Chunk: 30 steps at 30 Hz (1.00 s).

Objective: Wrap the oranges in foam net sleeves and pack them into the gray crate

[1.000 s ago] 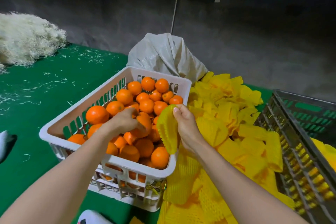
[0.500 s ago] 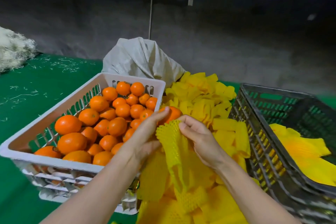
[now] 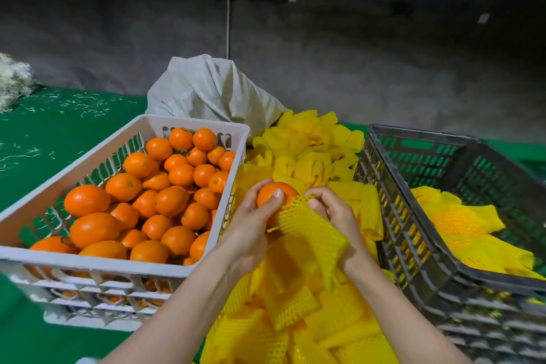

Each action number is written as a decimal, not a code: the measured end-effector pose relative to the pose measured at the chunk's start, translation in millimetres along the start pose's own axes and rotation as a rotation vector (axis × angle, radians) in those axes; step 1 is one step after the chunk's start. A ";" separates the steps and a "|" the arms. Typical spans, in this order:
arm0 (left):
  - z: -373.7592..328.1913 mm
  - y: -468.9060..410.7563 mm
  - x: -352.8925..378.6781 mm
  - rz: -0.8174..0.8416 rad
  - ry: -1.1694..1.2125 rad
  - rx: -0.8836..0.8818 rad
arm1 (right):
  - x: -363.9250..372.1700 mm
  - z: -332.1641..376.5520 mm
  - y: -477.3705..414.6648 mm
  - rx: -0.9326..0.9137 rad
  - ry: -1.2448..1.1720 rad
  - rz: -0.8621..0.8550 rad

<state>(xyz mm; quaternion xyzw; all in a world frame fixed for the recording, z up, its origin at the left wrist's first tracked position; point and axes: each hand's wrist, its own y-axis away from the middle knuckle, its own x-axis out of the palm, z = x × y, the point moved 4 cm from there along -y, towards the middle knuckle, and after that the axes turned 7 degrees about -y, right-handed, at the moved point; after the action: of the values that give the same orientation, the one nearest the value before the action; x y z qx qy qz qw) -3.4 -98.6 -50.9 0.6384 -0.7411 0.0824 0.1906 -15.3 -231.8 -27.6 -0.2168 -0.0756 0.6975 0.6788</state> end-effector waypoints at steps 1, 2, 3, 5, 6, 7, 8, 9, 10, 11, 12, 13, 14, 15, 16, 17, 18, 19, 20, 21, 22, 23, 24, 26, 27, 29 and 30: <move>2.9 0.1 1.7 0.026 0.009 -0.010 | -2.1 -1.5 0.3 0.008 0.017 -0.042; 5.7 -0.1 3.5 0.058 0.007 -0.023 | -3.2 -2.6 0.5 0.011 0.040 -0.081; 6.6 1.1 5.1 0.096 -0.006 -0.032 | -4.0 -3.6 1.3 0.010 0.052 -0.122; 6.8 0.6 5.6 0.164 -0.083 -0.043 | -4.8 -3.4 2.9 -0.009 0.049 -0.196; 5.8 -0.4 4.5 0.164 -0.136 -0.023 | -4.5 -1.4 4.1 -0.028 0.044 -0.224; 5.3 0.1 5.0 0.139 -0.174 0.000 | -4.2 -0.9 5.4 -0.038 0.035 -0.251; 6.3 -0.4 6.2 0.093 -0.188 0.028 | -3.2 -0.8 7.3 -0.042 0.009 -0.284; 7.3 -0.5 8.9 0.044 -0.155 0.049 | -1.2 -1.3 9.8 -0.041 -0.035 -0.323; 9.0 -0.9 12.8 0.008 -0.091 0.057 | 1.8 -2.5 12.7 -0.042 -0.074 -0.367; 11.1 -1.8 17.5 -0.027 -0.019 0.056 | 5.8 -2.8 15.8 -0.056 -0.084 -0.412; 13.5 -4.0 21.1 -0.061 0.034 0.046 | 10.7 -2.8 19.2 -0.077 -0.073 -0.448; 14.3 -4.0 23.1 -0.112 0.037 0.024 | 15.5 -2.9 22.8 -0.098 -0.073 -0.467; 15.3 -5.1 23.1 -0.153 -0.003 0.001 | 19.8 -2.3 25.4 -0.110 -0.097 -0.470; 17.8 -5.0 21.4 -0.176 -0.047 -0.023 | 21.8 -2.5 26.8 -0.112 -0.128 -0.457; 19.3 -4.8 19.5 -0.186 -0.077 -0.044 | 21.9 -1.6 27.0 -0.115 -0.146 -0.436; 18.8 -4.0 16.8 -0.196 -0.095 -0.053 | 19.4 -0.7 25.4 -0.116 -0.143 -0.418; 17.7 -5.2 14.2 -0.191 -0.090 -0.047 | 15.5 0.9 22.9 -0.119 -0.131 -0.400; 16.2 -5.9 13.1 -0.168 -0.042 -0.063 | 10.8 2.4 19.1 -0.120 -0.132 -0.385; 15.7 -7.2 13.1 -0.136 0.015 -0.085 | 5.4 3.7 14.0 -0.112 -0.157 -0.373; 15.1 -6.7 14.6 -0.110 0.049 -0.108 | 0.4 4.8 8.0 -0.095 -0.192 -0.362; 15.8 -6.7 15.7 -0.085 0.070 -0.126 | -3.8 5.0 1.9 -0.069 -0.221 -0.351; 17.9 -6.4 15.1 -0.074 0.089 -0.130 | -6.1 4.1 -3.2 -0.030 -0.236 -0.337; 19.0 -7.6 14.2 -0.062 0.112 -0.117 | -6.4 1.8 -7.5 0.018 -0.242 -0.323; 18.9 -8.0 12.8 -0.004 0.132 -0.083 | -4.8 -5.7 -12.4 0.113 -0.271 -0.305; 17.4 -7.4 12.4 0.032 0.146 -0.081 | -3.3 -9.2 -13.3 0.149 -0.306 -0.301; 12.3 -5.2 14.9 0.101 0.210 -0.087 | 0.7 -14.2 -12.4 0.196 -0.401 -0.279; 12.1 -5.4 16.4 0.125 0.237 -0.092 | 2.0 -15.9 -12.1 0.206 -0.438 -0.264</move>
<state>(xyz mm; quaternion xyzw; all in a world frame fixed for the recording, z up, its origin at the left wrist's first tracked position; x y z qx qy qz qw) -2.1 -119.0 -56.3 0.5675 -0.7546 0.1350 0.3004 2.2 -232.0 -37.4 0.0211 -0.1768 0.6373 0.7498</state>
